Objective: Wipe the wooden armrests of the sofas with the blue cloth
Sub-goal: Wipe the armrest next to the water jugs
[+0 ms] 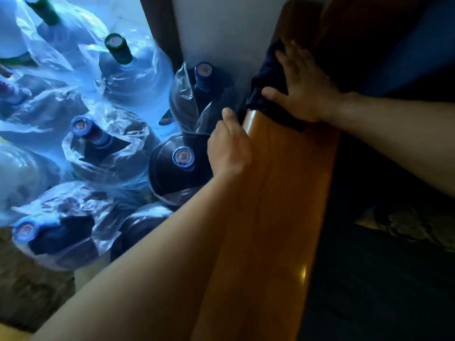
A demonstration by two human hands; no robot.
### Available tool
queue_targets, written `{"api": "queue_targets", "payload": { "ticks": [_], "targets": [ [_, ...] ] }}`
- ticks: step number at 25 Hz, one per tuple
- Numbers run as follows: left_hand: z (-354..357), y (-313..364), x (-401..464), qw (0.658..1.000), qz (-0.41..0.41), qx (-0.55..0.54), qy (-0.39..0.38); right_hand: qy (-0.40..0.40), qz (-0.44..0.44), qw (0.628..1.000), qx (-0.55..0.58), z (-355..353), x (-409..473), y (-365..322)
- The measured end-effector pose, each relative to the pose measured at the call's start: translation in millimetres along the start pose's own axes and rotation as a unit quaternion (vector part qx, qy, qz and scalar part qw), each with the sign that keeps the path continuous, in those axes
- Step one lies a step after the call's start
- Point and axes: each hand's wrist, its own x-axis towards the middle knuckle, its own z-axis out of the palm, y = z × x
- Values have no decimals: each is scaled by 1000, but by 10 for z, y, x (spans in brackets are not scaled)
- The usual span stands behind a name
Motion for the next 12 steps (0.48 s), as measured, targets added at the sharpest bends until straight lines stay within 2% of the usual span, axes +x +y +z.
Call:
{"api": "queue_targets", "payload": {
  "ticks": [3, 5, 9, 12],
  "targets": [
    [-66, -72, -1, 981, -121, -132, 72, 8, -87, 995, -41, -43, 223, -20],
    [-116, -66, 29, 967, -167, -160, 103, 0, -160, 984, -81, -104, 348, -83],
    [-283, -184, -221, 960, -162, -205, 97, -4, -228, 971, -69, -50, 257, -149],
    [-587, -439, -650, 977, -136, -125, 105, -1, -287, 956, -59, 45, -59, -279]
  ]
}}
